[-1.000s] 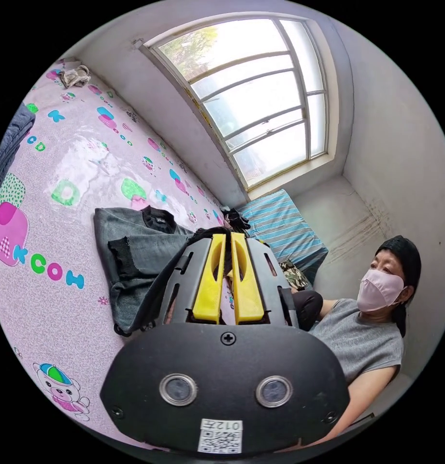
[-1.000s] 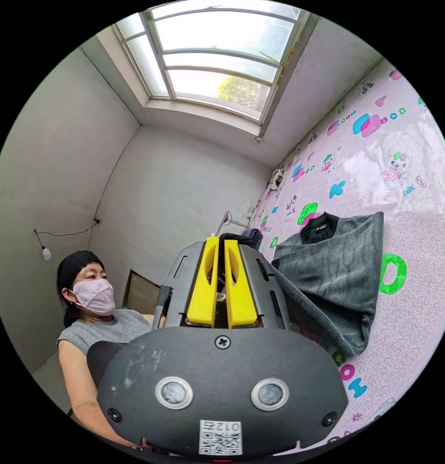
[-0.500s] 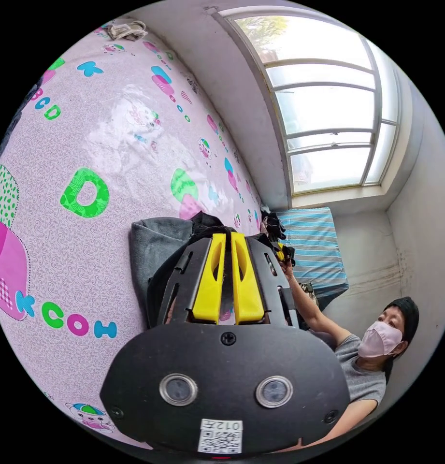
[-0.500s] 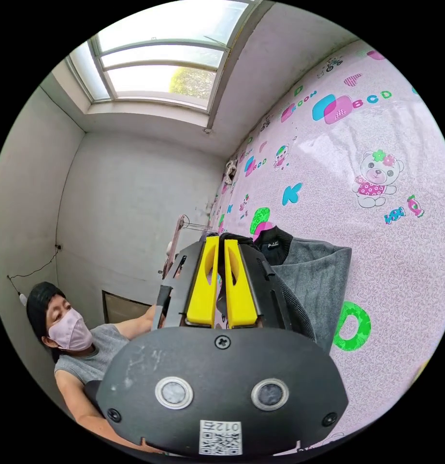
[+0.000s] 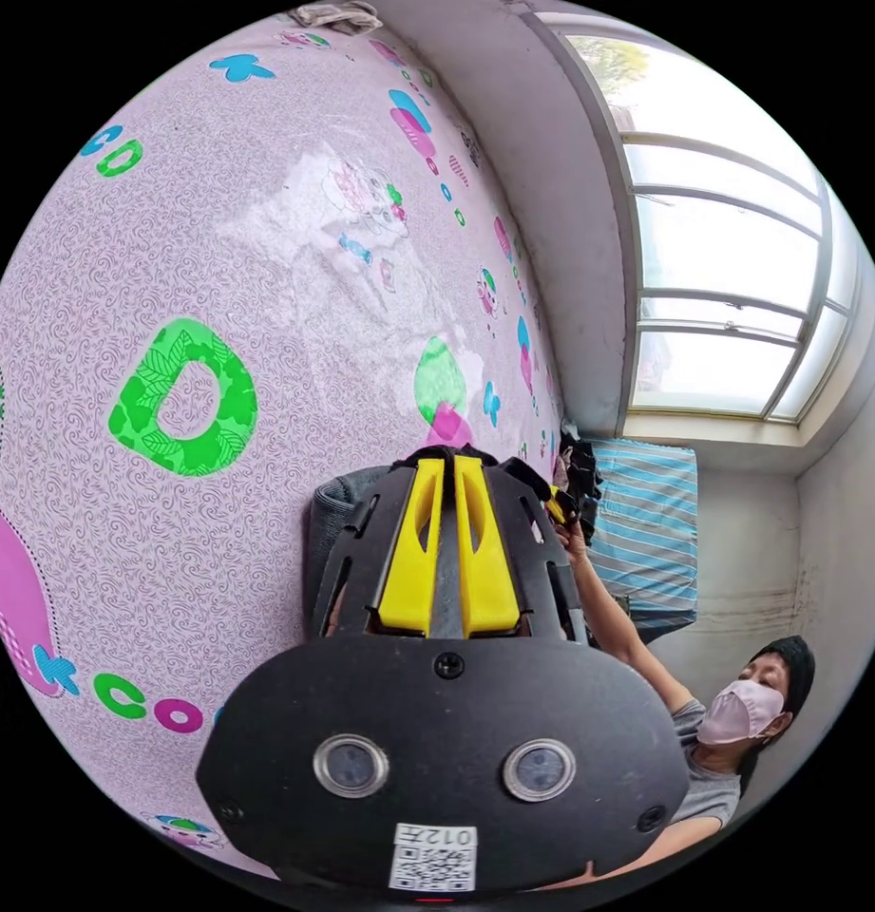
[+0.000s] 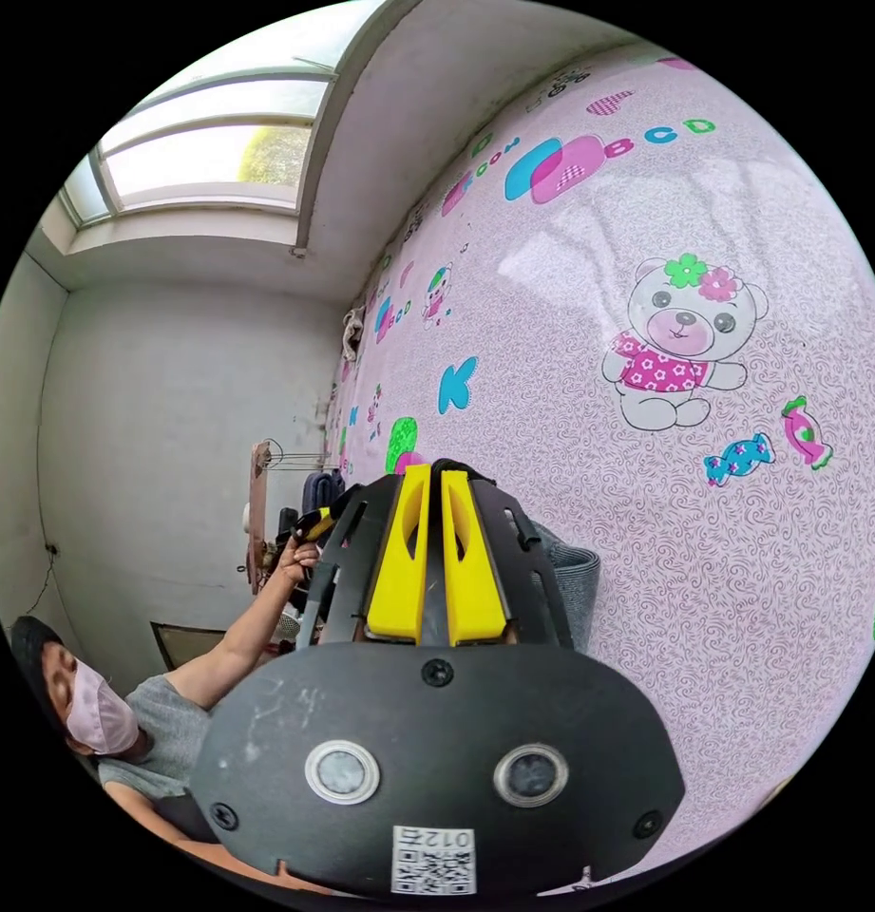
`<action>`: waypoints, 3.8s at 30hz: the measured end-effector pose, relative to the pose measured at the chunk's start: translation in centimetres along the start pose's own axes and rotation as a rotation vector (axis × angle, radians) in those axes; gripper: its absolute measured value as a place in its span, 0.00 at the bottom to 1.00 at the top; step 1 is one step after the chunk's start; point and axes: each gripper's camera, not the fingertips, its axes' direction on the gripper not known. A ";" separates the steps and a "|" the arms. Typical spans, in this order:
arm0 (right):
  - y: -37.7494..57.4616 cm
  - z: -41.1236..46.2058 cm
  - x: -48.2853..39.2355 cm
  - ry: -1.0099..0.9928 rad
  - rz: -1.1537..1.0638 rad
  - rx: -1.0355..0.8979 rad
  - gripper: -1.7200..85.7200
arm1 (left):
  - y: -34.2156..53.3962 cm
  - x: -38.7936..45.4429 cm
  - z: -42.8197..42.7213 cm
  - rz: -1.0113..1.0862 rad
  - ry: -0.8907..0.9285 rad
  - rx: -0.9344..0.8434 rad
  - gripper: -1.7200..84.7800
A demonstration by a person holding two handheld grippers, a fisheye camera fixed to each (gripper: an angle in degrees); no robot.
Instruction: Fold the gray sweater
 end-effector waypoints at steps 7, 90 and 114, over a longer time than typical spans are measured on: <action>-1.8 1.0 0.0 0.035 0.035 0.015 0.09 | -0.1 -2.4 2.3 0.011 -0.015 0.061 0.06; 9.4 12.6 24.0 0.676 -0.371 -0.241 0.01 | 43.5 -1.5 31.7 0.722 -0.840 -0.301 0.02; 2.1 24.6 34.6 0.915 -0.467 -0.361 0.01 | 38.6 -4.0 22.2 0.542 -0.818 -0.129 0.02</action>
